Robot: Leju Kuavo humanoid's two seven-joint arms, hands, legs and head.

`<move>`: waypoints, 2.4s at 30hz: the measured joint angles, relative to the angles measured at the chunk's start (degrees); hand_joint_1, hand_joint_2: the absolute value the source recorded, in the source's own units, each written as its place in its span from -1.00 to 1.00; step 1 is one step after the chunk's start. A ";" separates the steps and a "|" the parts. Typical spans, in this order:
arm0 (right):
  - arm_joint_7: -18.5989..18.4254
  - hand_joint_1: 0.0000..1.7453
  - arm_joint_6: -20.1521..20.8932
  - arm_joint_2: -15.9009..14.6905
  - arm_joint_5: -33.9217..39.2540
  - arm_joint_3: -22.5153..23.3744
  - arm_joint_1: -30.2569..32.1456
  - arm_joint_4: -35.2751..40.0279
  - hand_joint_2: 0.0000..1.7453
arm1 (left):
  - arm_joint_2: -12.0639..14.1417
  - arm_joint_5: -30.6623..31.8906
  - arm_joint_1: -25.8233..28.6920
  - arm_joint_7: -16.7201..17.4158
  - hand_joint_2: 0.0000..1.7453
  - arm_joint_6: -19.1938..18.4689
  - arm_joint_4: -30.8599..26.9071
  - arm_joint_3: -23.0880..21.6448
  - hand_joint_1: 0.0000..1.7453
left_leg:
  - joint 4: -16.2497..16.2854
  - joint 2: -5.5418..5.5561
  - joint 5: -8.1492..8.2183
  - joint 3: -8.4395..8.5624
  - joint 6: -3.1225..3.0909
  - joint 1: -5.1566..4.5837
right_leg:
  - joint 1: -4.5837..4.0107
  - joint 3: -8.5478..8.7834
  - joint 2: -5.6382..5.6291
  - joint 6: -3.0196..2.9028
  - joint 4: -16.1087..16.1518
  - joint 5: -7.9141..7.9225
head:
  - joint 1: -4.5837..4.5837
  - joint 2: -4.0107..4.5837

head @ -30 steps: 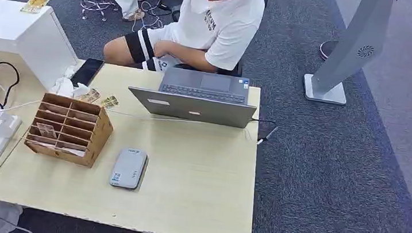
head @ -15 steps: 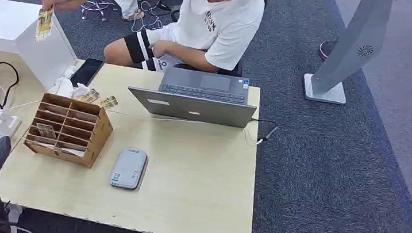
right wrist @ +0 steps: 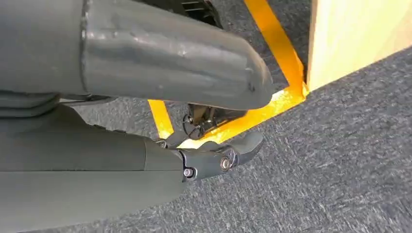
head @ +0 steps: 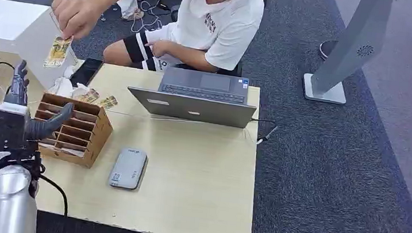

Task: Pass the card to the sensor for recognition and then transmit it.

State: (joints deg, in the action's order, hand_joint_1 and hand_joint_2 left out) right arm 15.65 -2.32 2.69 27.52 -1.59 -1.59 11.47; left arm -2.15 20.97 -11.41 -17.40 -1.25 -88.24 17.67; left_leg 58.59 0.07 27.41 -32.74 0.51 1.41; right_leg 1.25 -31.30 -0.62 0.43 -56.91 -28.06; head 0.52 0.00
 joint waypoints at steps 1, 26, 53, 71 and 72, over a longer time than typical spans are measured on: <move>-0.07 -1.00 0.00 0.09 -0.18 -0.18 -0.02 0.00 -1.00 | 0.68 1.30 -0.57 0.73 1.00 0.40 0.24 -1.24 -1.00 | 0.00 0.00 0.00 0.00 0.00 0.00 | 0.00 0.00 0.00 0.00 0.00 0.00 | 0.02 0.00; -4.40 -1.00 -5.64 4.11 -11.70 -8.81 -0.08 -0.55 -1.00 | 16.20 32.60 -8.49 20.51 1.00 10.25 1.69 -28.23 1.00 | 0.00 0.00 -0.05 -0.02 -0.01 0.00 | 0.00 0.00 0.00 0.00 -0.04 0.01 | 0.02 0.00; -5.36 -1.00 -6.36 5.64 -15.41 -12.79 0.07 -0.72 -1.00 | 18.45 30.35 -9.91 22.54 1.00 10.78 2.56 -33.36 1.00 | 0.00 -0.01 -0.05 -0.02 0.00 0.00 | 0.00 -0.03 -0.01 0.00 -0.03 0.01 | 0.02 0.00; -5.22 -1.00 -7.19 5.88 -16.18 -12.81 0.59 -0.52 -1.00 | 18.82 31.77 -2.70 23.37 1.00 10.23 1.88 -35.29 1.00 | 0.00 -0.02 -0.04 -0.06 0.00 0.00 | 0.00 -0.05 -0.03 0.00 -0.03 0.00 | 0.02 0.02; -5.23 -1.00 -7.21 5.88 -16.20 -12.81 0.62 -0.46 -1.00 | 18.82 31.96 -2.67 23.43 1.00 9.84 1.88 -35.29 1.00 | 0.00 -0.02 -0.05 -0.07 0.00 0.00 | 0.00 -0.03 -0.02 0.00 -0.04 0.00 | 0.02 0.02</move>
State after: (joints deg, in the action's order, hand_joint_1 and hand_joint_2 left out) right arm 10.43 -9.53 8.57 11.32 -14.40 -0.97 11.01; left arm 16.68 52.94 -14.08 6.03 8.59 -86.36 -17.62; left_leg 58.59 0.05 27.36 -32.81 0.51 1.41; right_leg 1.25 -31.33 -0.64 0.43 -56.95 -28.06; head 0.55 0.02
